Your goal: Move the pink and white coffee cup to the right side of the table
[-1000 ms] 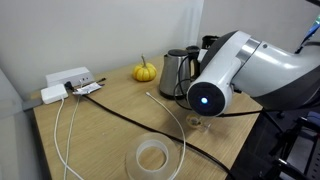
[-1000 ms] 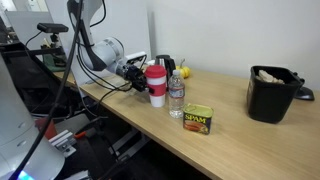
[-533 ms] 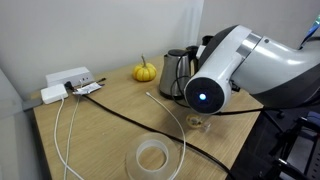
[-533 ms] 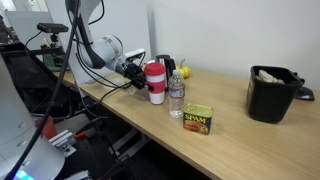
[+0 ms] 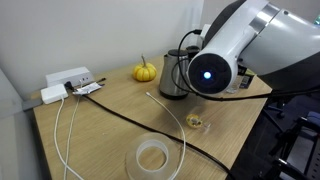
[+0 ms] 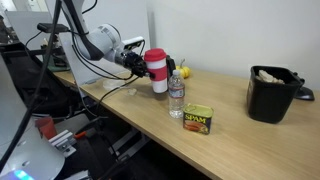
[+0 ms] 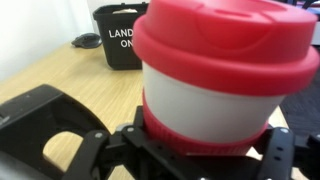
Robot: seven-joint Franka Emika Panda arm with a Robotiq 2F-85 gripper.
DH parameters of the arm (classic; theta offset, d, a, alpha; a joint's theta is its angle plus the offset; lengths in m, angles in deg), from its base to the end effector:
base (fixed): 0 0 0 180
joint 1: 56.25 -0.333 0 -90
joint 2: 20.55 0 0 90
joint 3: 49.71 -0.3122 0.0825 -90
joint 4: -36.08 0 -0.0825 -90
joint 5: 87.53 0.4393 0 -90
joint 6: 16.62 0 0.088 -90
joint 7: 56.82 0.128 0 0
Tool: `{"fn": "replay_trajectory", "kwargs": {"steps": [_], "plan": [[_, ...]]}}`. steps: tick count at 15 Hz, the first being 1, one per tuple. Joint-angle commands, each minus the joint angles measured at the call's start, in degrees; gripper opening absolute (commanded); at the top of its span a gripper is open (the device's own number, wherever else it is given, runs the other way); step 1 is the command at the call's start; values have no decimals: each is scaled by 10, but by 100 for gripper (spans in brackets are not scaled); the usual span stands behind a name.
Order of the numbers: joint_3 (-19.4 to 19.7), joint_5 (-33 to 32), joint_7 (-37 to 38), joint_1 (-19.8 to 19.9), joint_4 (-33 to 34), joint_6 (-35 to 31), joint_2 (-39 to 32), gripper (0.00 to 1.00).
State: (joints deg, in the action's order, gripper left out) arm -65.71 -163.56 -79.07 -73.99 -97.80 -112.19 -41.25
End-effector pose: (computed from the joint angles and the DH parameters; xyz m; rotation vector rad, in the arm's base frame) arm 0.4472 0.1738 0.1276 1.1136 1.5841 -0.7757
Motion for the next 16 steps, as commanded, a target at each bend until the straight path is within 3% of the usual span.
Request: {"fn": "replay_trajectory", "kwargs": {"steps": [1,6,16], "plan": [[-12,16,-42,12,-29,14,50,67],[-12,91,-96,21,-22,-1,112,67],[35,239,-201,58,43,-2,195,67]]}}
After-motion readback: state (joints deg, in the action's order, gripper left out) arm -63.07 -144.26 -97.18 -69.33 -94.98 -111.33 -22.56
